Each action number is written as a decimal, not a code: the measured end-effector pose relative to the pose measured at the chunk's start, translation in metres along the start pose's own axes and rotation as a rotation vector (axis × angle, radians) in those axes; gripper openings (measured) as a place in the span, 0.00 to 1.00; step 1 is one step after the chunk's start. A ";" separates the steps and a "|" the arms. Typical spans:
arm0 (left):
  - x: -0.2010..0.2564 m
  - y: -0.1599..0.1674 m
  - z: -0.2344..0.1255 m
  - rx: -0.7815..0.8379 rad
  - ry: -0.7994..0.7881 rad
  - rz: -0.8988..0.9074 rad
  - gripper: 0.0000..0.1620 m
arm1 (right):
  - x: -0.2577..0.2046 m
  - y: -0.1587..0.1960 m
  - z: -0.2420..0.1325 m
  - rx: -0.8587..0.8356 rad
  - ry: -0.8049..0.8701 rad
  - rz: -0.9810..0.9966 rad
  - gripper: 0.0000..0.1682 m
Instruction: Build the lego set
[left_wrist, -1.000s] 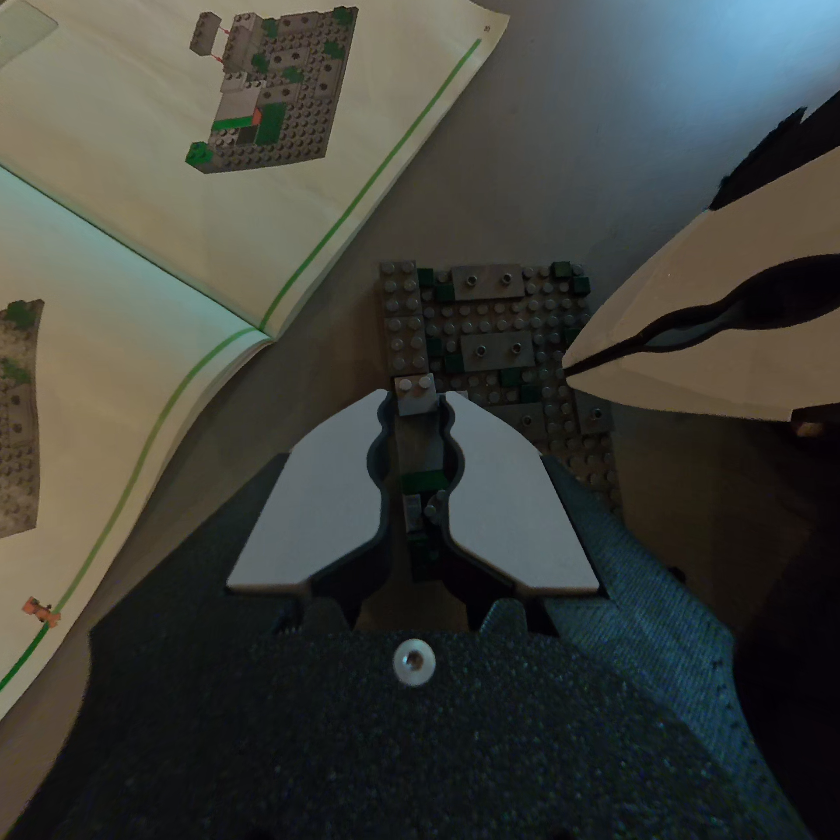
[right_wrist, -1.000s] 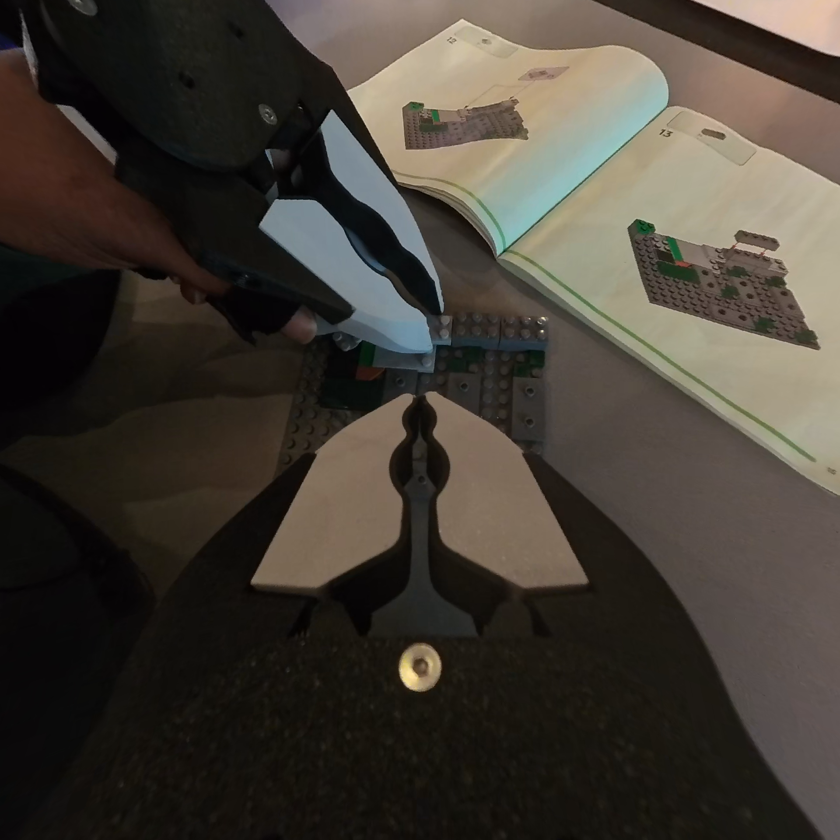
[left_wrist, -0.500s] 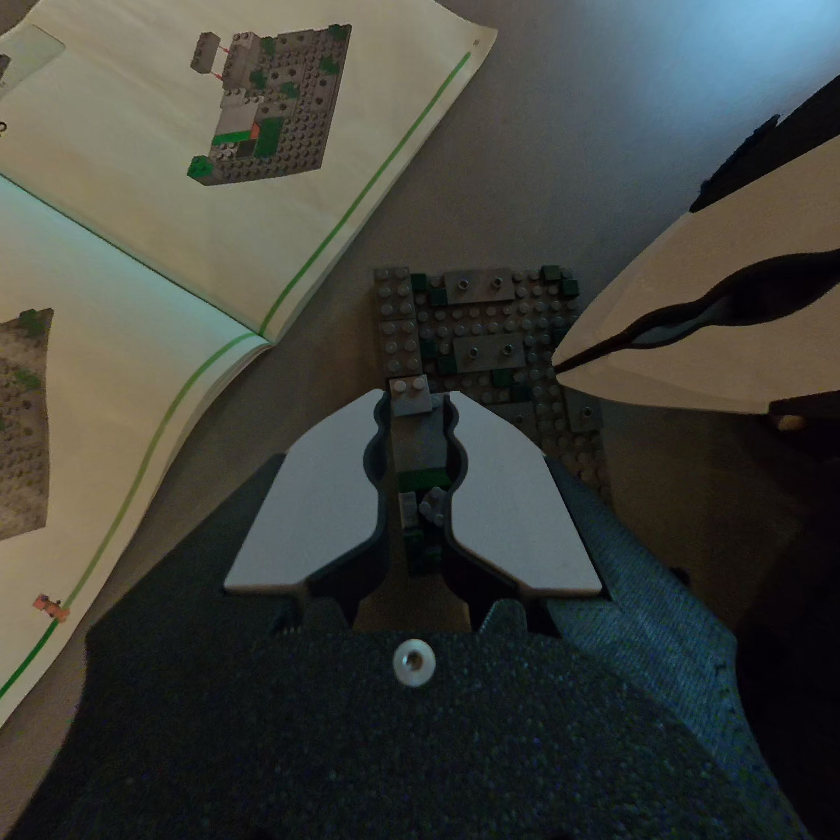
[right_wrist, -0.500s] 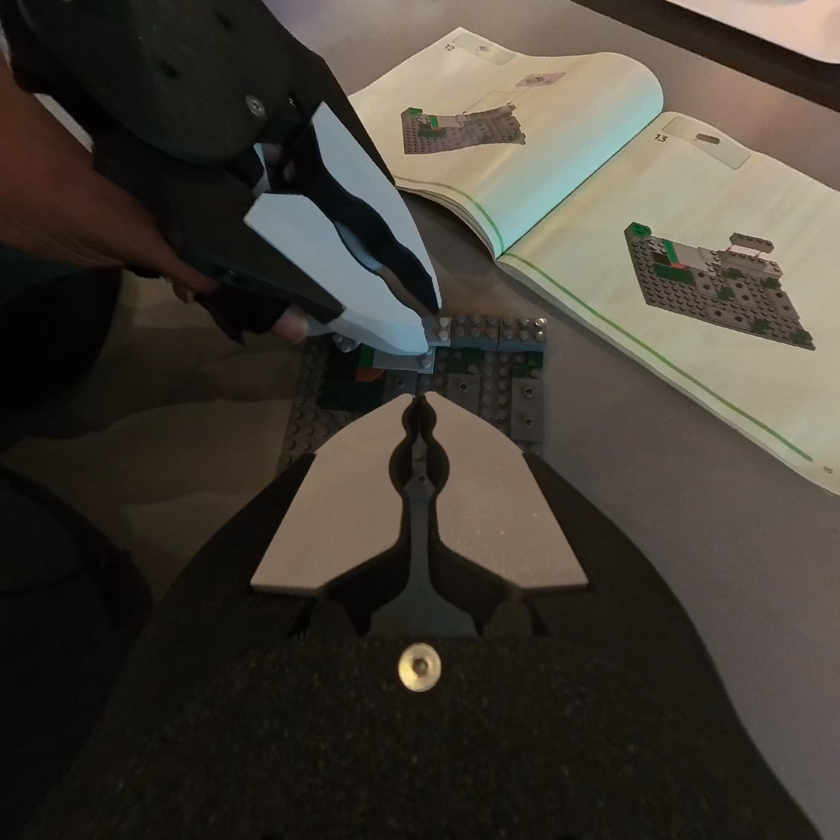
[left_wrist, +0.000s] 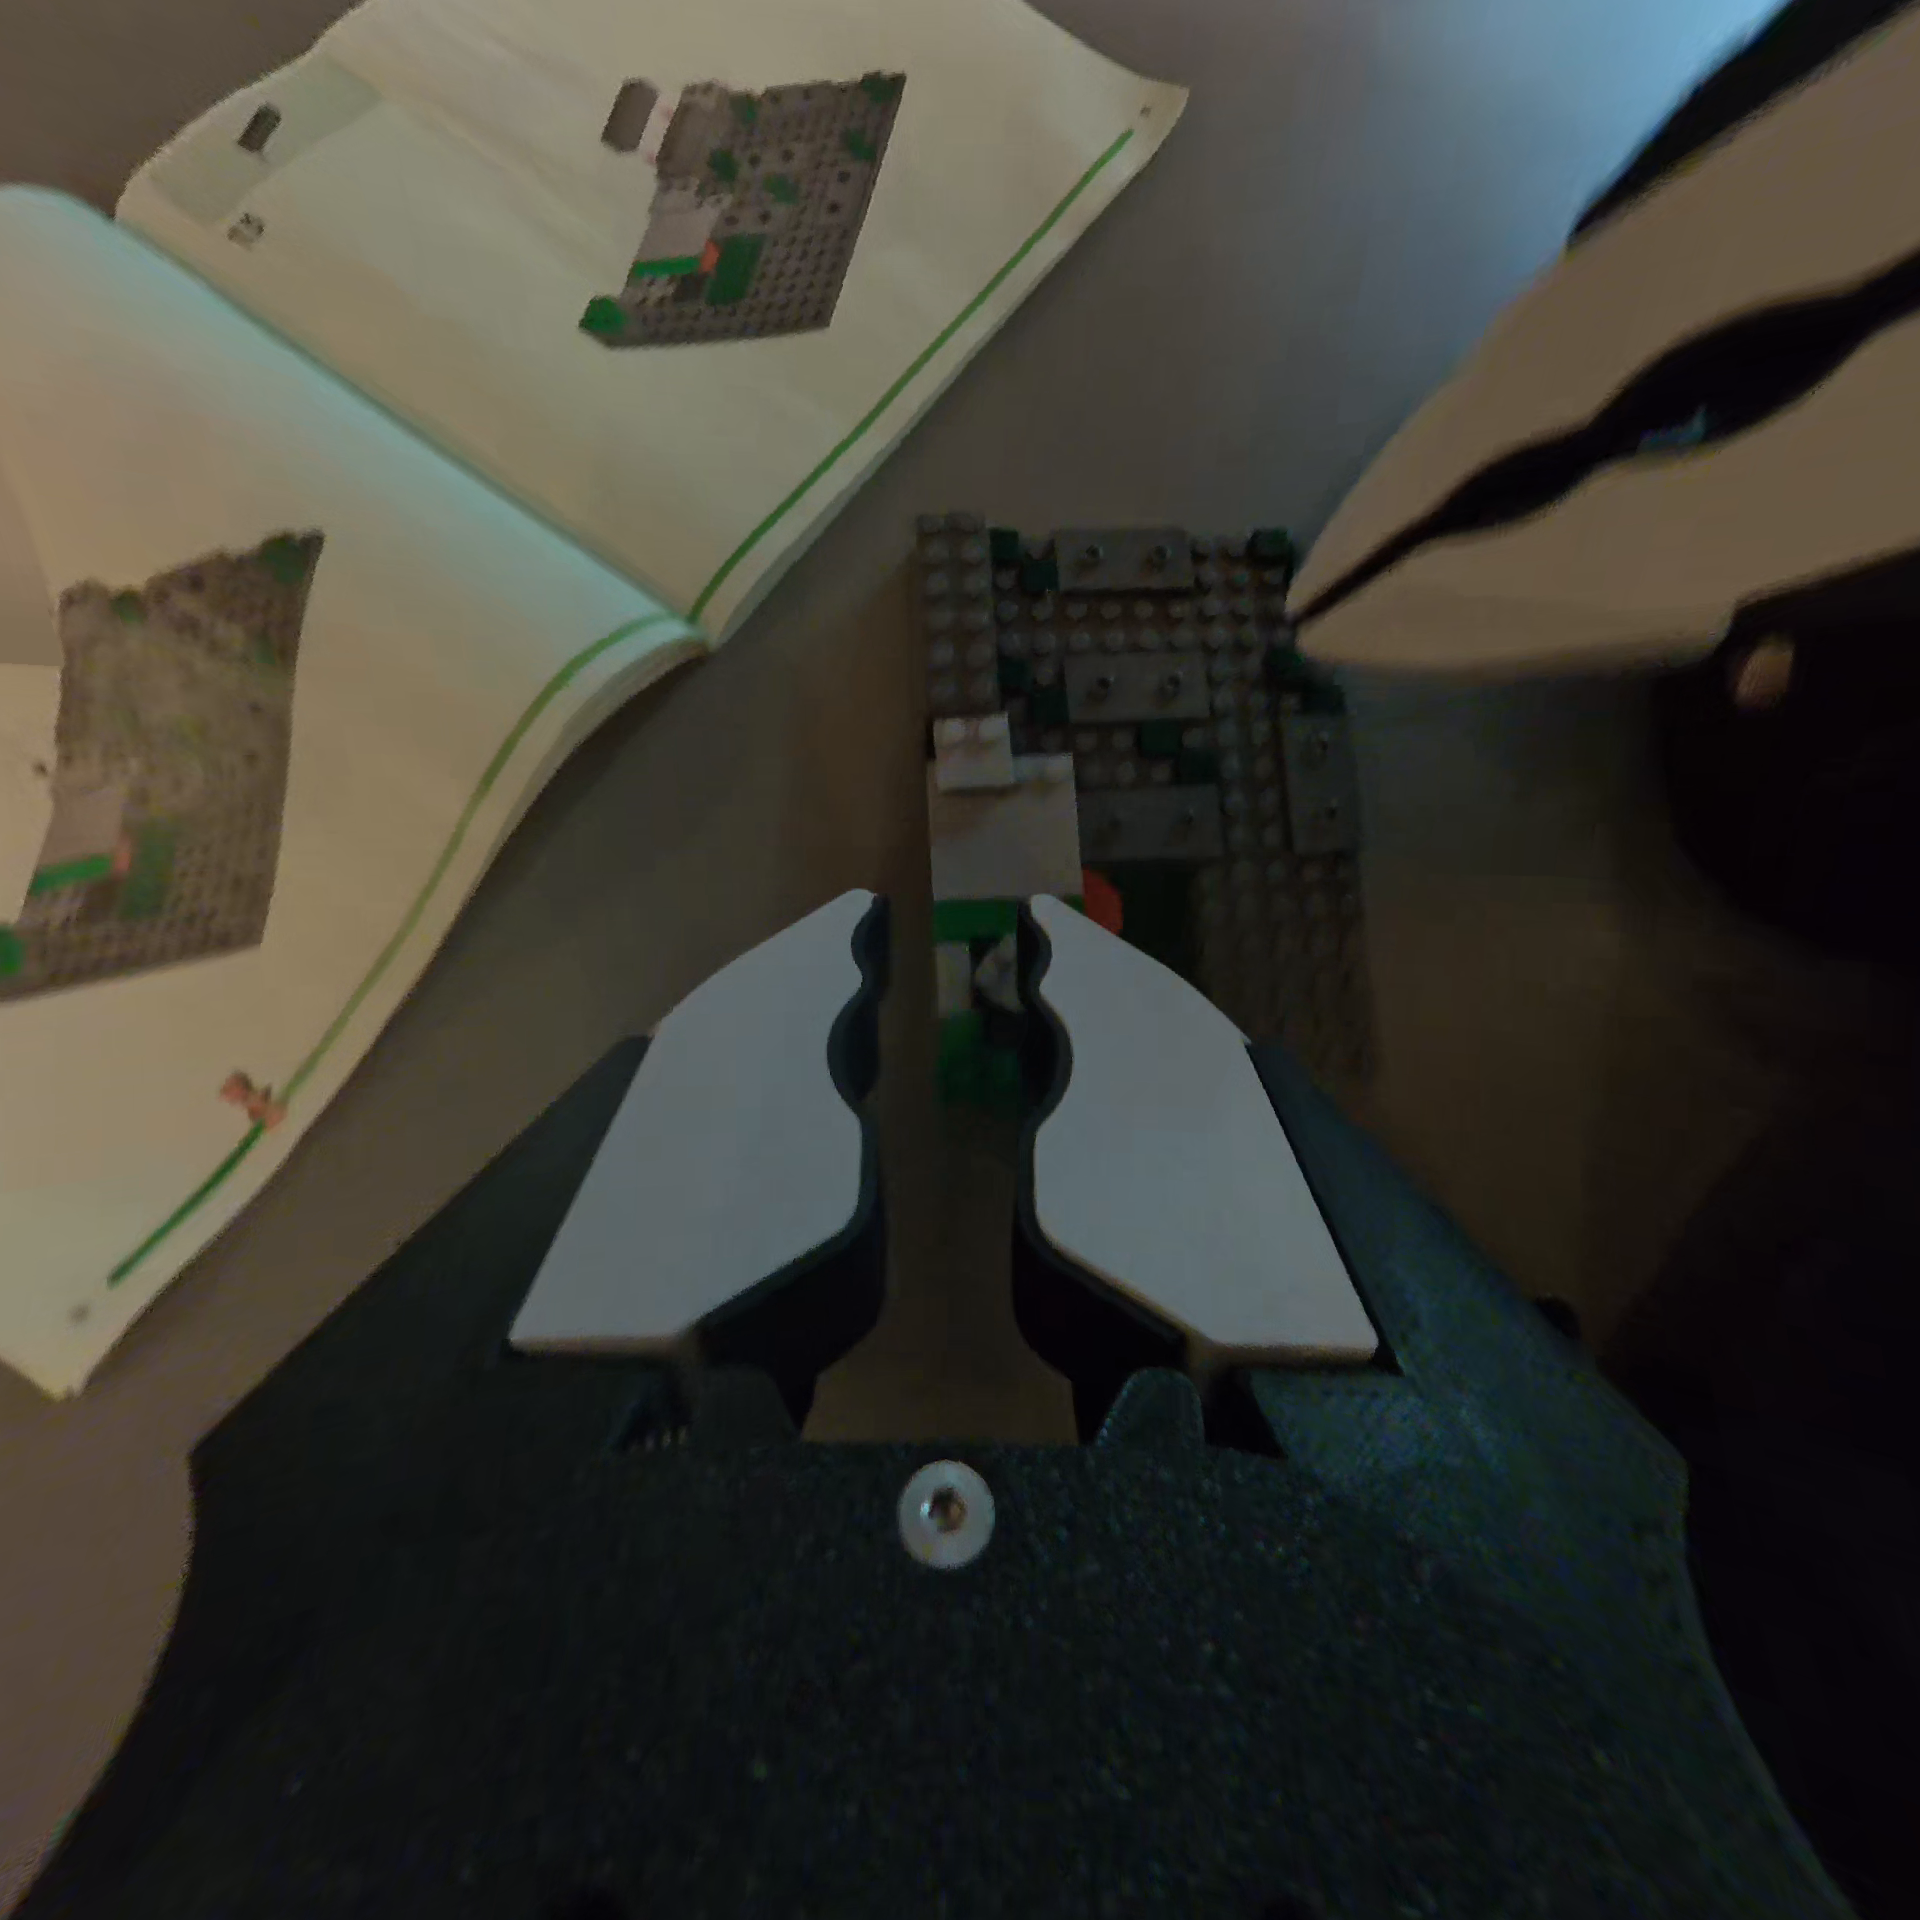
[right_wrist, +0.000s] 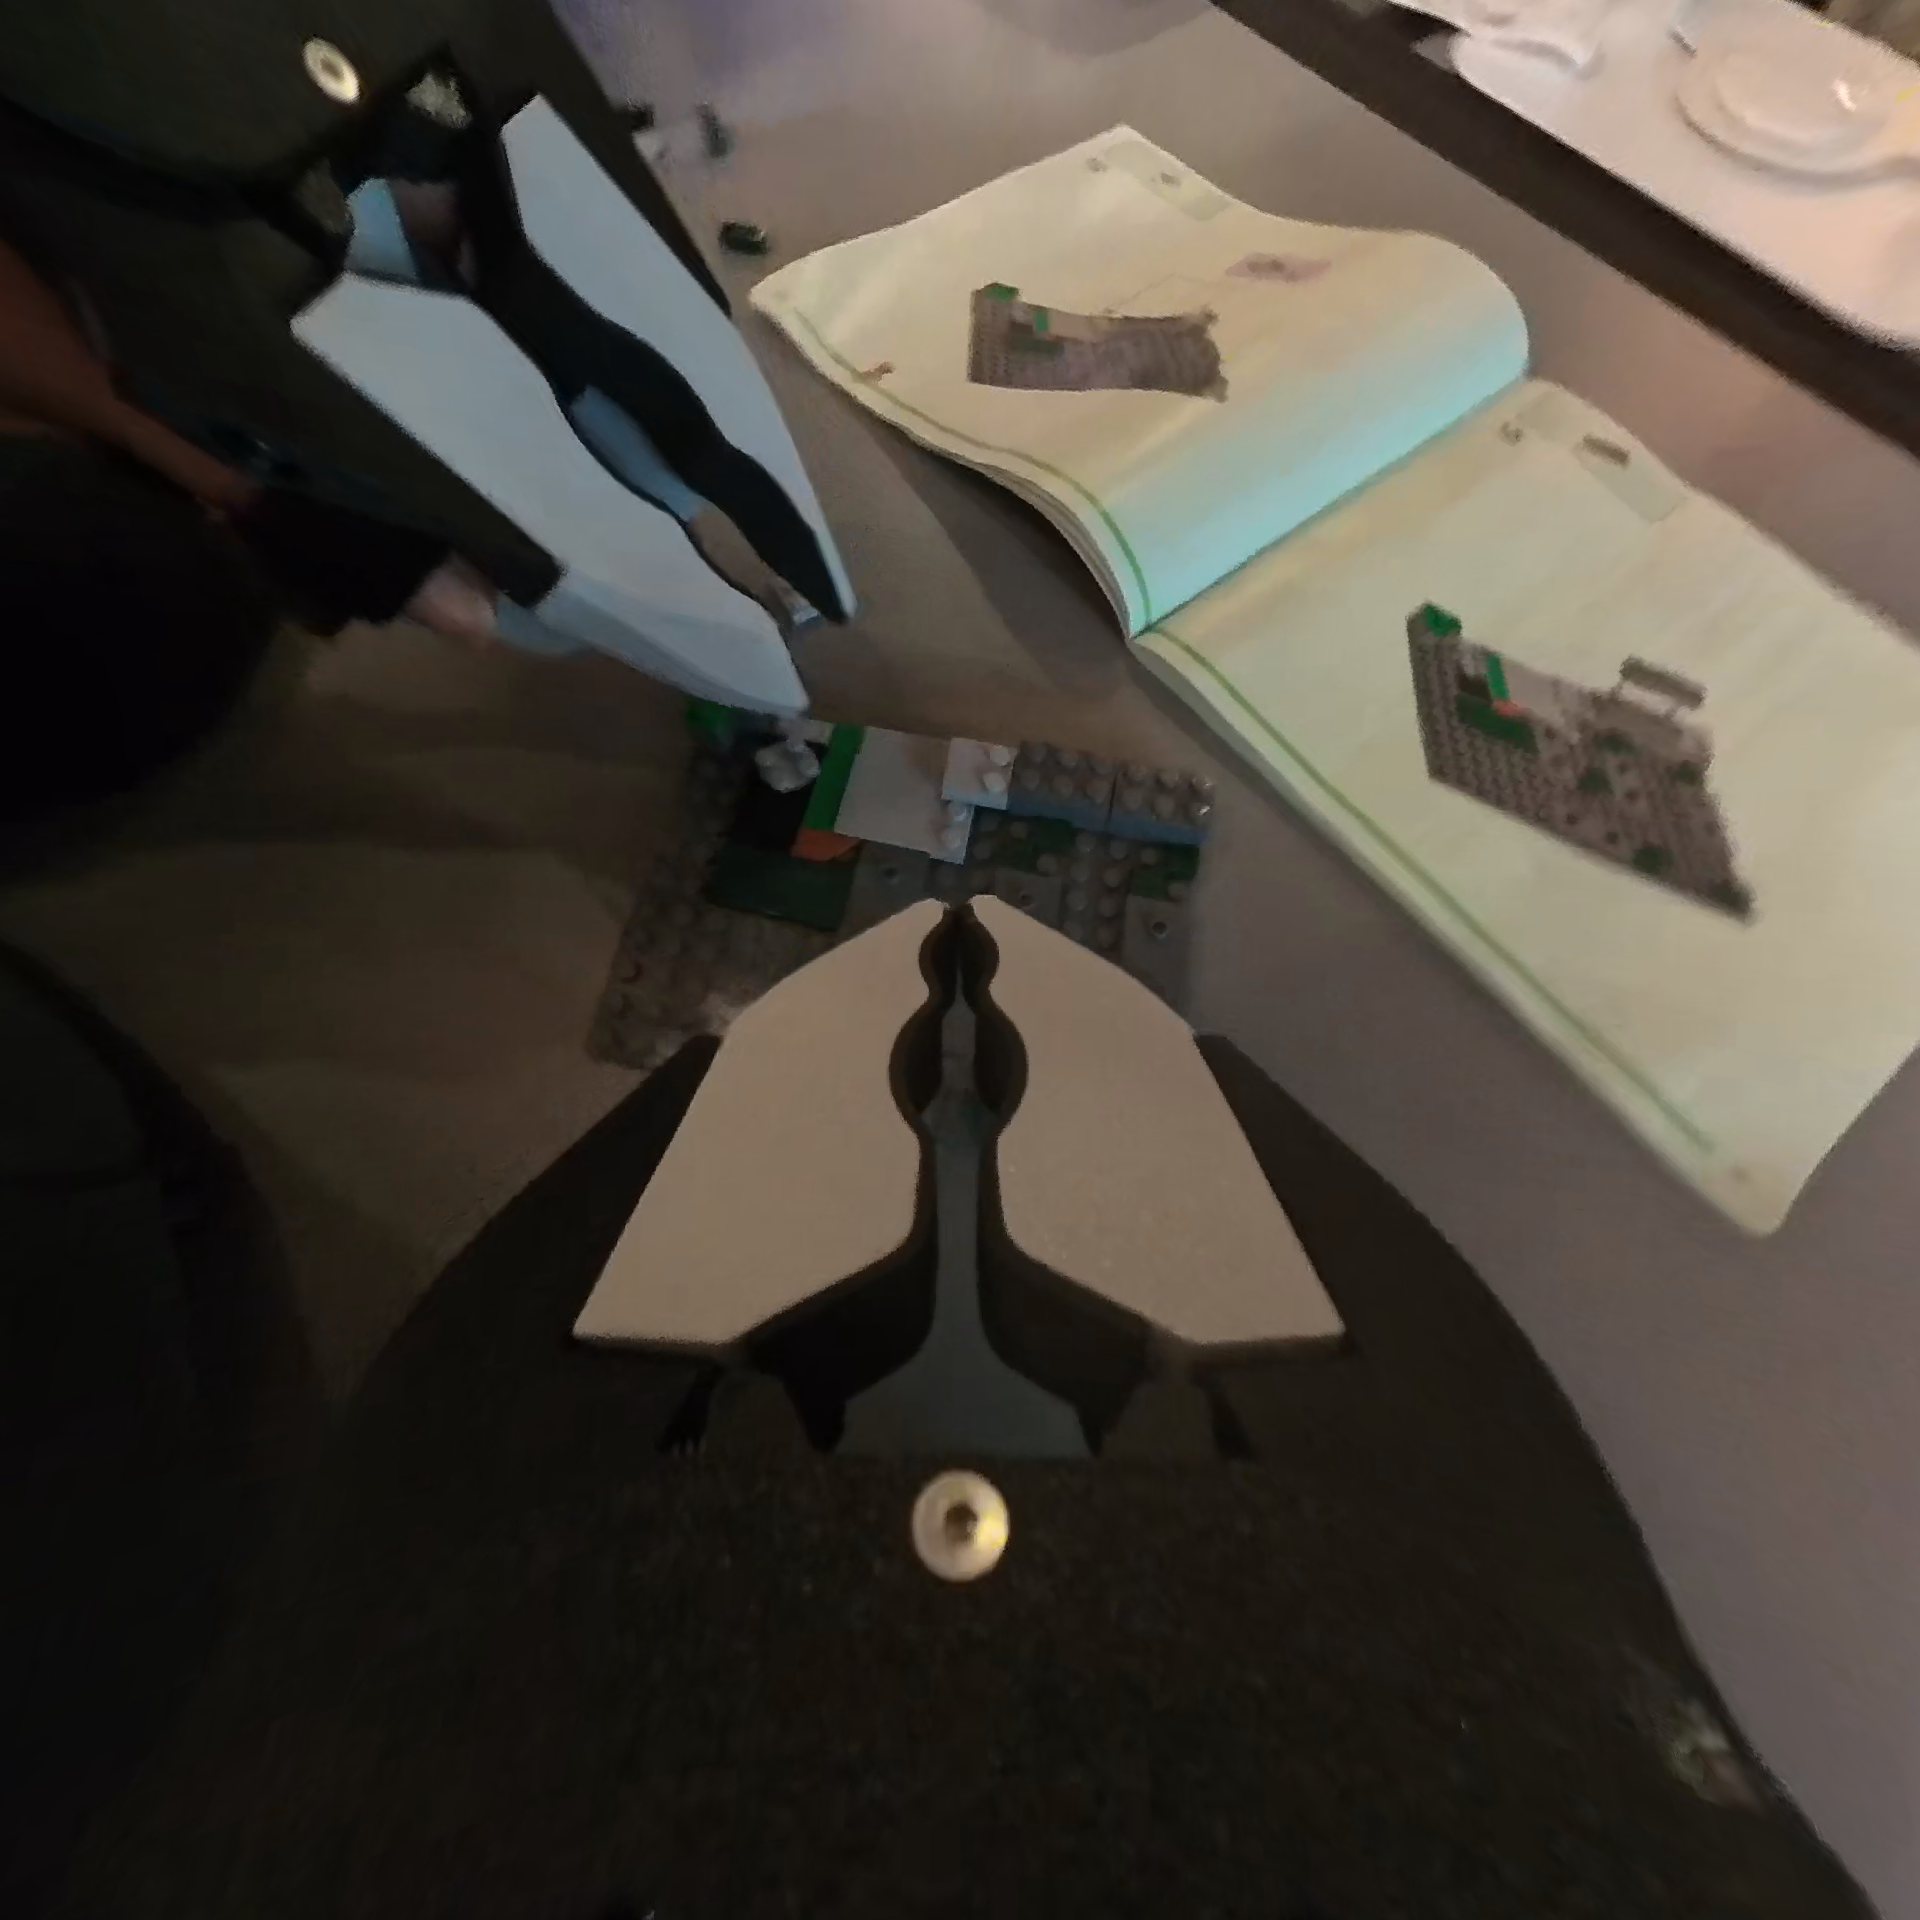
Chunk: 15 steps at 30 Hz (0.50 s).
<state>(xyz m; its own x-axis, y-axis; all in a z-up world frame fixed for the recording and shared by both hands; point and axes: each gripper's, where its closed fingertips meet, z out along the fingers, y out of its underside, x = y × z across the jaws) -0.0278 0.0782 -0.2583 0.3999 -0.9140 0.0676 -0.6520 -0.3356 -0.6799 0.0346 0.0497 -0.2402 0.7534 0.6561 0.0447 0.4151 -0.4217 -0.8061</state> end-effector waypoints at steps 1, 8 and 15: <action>0.000 0.003 -0.001 -0.001 0.000 -0.003 0.14 | 0.004 -0.002 0.000 -0.003 -0.012 -0.062 0.00; -0.003 0.008 -0.004 0.024 -0.004 -0.006 0.14 | 0.023 -0.014 0.021 -0.040 -0.303 -0.504 0.17; -0.015 0.011 -0.010 0.046 -0.021 -0.024 0.13 | 0.026 -0.005 0.049 -0.144 -0.681 -0.663 0.19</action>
<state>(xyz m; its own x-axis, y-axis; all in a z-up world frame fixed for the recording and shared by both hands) -0.0473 0.0861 -0.2591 0.4288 -0.9007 0.0698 -0.6117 -0.3464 -0.7112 0.0268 0.0995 -0.2635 -0.0961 0.9924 0.0763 0.7427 0.1226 -0.6583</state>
